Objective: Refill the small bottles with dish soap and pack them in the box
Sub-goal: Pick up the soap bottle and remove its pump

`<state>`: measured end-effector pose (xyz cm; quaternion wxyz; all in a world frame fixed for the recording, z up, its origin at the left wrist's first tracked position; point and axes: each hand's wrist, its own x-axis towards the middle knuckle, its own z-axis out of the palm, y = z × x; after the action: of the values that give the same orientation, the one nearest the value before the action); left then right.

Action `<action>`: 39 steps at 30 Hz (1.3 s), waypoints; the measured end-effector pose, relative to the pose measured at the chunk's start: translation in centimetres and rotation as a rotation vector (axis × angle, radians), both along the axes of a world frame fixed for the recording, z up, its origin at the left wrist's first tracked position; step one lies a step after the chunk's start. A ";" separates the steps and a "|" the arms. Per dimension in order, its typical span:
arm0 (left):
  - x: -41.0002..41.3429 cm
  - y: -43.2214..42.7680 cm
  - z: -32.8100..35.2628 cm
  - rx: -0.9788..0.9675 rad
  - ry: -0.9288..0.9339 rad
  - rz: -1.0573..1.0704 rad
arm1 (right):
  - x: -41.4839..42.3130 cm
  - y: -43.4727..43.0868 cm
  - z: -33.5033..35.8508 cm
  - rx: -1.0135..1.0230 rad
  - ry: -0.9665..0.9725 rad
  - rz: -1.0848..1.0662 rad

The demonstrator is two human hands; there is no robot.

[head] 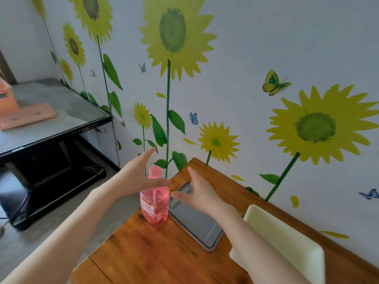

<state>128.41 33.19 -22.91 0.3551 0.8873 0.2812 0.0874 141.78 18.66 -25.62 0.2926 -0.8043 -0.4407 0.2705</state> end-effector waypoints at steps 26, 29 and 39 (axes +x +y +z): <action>0.1 1.6 -8.9 -0.127 -0.021 0.062 | -1.1 4.5 -7.9 -0.065 0.005 -0.081; 1.5 0.7 -7.1 -0.077 -0.038 0.062 | 0.3 2.8 -5.4 -0.039 -0.016 -0.082; 7.1 -5.4 -1.5 -0.293 -0.278 -0.238 | 4.7 -7.1 3.7 0.110 -0.088 -0.229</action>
<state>135.48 27.83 -24.40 0.5233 0.8325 0.1327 0.1245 146.53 11.51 -21.97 0.3456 -0.8432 -0.3725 0.1754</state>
